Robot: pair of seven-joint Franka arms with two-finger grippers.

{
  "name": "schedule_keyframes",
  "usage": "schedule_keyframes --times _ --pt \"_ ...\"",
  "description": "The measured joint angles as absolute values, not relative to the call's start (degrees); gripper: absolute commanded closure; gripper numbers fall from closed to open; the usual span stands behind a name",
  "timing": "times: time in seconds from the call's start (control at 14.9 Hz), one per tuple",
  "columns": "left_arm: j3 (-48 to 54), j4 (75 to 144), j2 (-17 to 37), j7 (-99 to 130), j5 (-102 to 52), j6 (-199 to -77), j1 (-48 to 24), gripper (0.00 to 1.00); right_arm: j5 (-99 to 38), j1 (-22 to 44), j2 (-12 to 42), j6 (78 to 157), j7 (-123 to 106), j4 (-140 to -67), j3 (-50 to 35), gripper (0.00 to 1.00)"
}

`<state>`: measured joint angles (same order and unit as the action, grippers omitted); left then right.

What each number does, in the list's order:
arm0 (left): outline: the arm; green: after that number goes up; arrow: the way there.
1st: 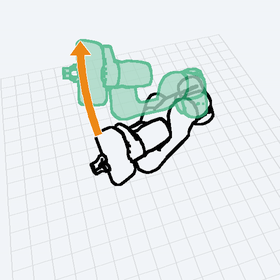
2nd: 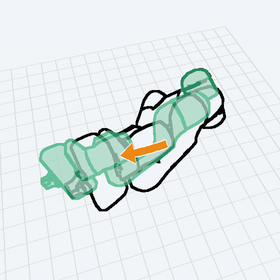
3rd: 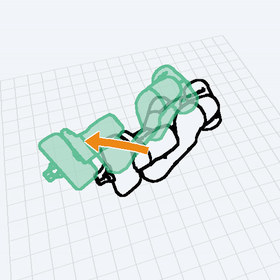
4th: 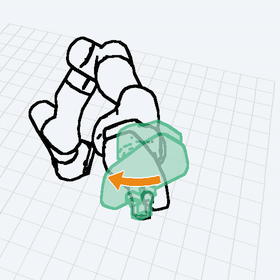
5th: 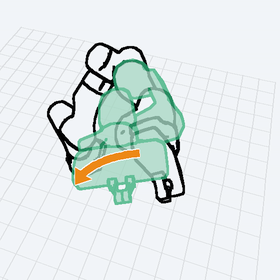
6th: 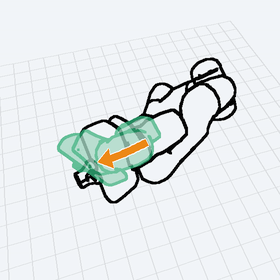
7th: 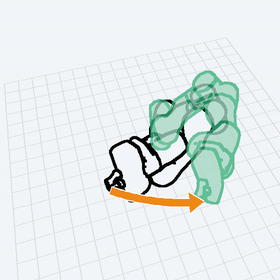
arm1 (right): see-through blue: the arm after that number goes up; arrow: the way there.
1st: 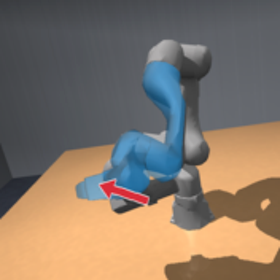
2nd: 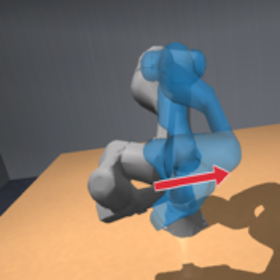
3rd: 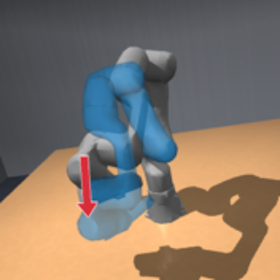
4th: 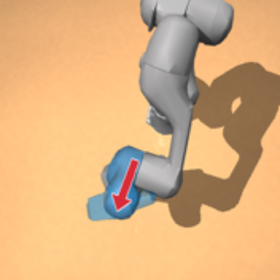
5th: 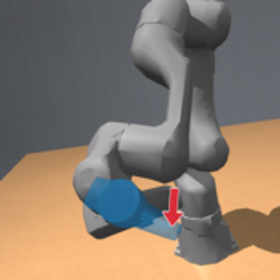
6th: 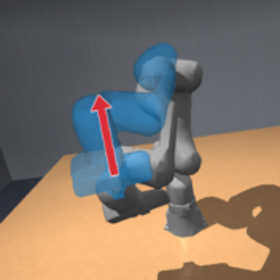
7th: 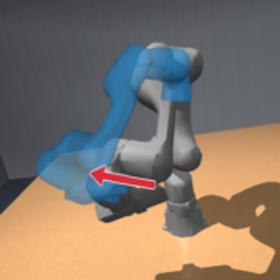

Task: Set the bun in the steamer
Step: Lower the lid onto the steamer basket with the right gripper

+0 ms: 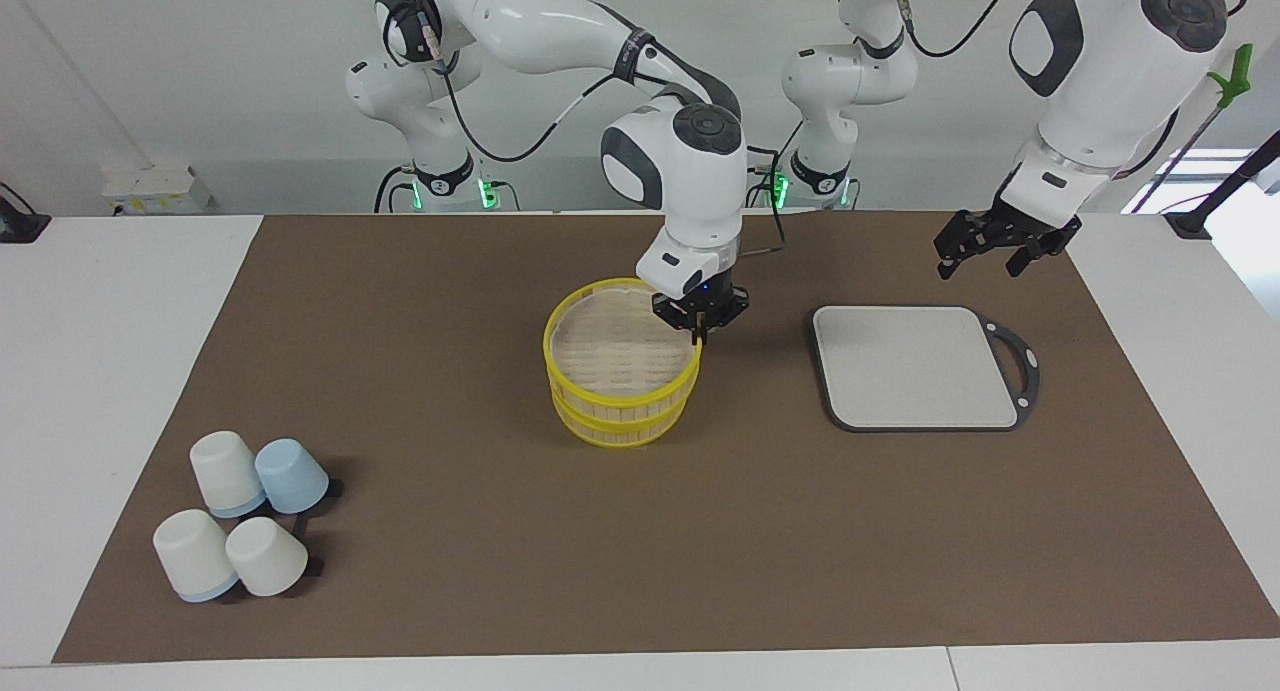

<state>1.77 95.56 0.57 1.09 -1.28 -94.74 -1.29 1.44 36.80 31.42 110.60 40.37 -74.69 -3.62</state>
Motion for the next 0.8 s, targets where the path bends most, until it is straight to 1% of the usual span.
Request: schedule_keyframes --times 0.2,0.47,0.8 --pt "1.78 95.56 0.57 1.09 -1.28 -94.75 -1.29 0.0 1.44 36.8 31.44 110.89 40.37 -75.54 -3.54 1.0" --pt "1.78 95.56 0.57 1.08 -1.28 -94.86 -1.29 0.0 1.44 36.79 31.28 113.95 40.37 -77.69 -3.49 1.0" --pt "1.82 95.56 0.57 1.06 -1.28 -94.91 -1.29 0.0 1.44 36.79 30.64 115.36 40.37 -79.83 -3.48 1.0"
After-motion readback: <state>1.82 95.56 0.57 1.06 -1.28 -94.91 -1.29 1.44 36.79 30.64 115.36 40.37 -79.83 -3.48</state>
